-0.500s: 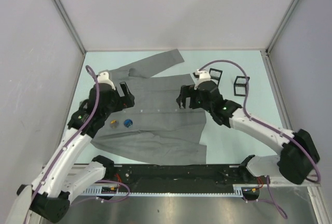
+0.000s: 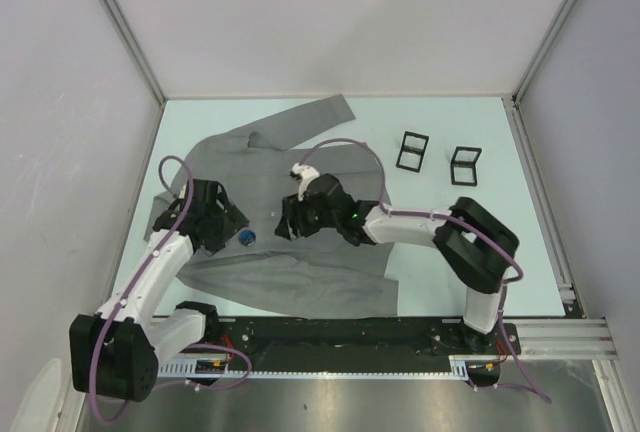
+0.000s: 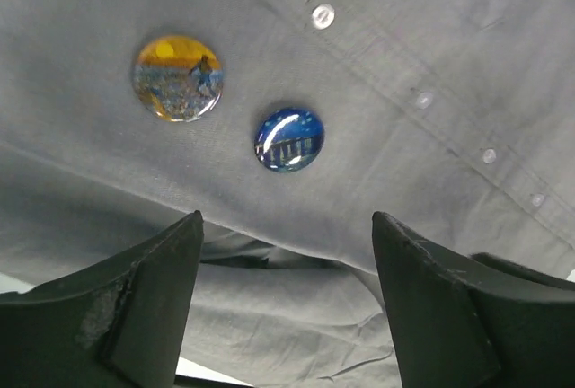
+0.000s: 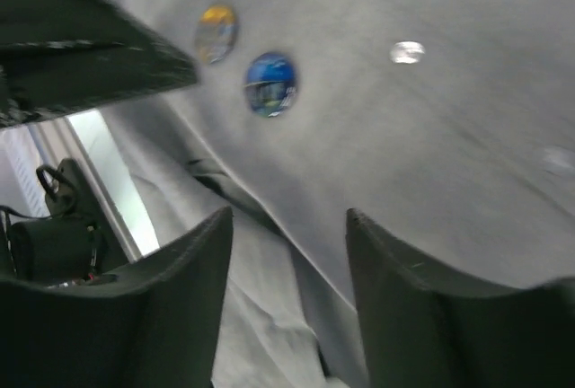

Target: Remove the brooch from the garment

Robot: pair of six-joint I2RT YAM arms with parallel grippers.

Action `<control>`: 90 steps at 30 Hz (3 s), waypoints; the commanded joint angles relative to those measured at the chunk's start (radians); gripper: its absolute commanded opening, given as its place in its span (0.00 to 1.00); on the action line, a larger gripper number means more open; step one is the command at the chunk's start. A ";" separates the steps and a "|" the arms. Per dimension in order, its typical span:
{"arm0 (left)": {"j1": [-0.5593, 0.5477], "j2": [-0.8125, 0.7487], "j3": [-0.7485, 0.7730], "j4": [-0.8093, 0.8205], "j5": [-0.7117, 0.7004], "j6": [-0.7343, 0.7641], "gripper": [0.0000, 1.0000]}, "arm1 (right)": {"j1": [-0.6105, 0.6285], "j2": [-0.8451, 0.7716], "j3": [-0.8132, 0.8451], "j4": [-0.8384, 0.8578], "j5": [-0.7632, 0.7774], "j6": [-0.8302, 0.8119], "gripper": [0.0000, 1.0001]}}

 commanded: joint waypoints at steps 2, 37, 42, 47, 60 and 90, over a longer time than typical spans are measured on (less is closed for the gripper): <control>0.039 0.052 -0.043 0.155 0.114 -0.067 0.76 | 0.054 0.141 0.125 0.098 -0.115 -0.013 0.46; 0.065 0.333 0.006 0.248 0.010 -0.058 0.56 | 0.071 0.207 0.140 0.032 -0.185 -0.078 0.18; 0.065 0.305 -0.032 0.276 -0.004 -0.067 0.56 | 0.061 0.203 0.145 0.070 -0.173 -0.088 0.32; 0.067 0.288 -0.080 0.337 0.036 -0.073 0.60 | 0.053 0.204 0.180 0.055 -0.184 -0.093 0.33; 0.065 0.248 -0.085 0.311 0.062 -0.078 0.62 | 0.073 0.141 0.180 0.067 -0.222 -0.066 0.46; -0.010 0.343 0.030 0.156 -0.051 -0.122 0.63 | 0.076 0.355 0.242 0.067 -0.193 -0.024 0.04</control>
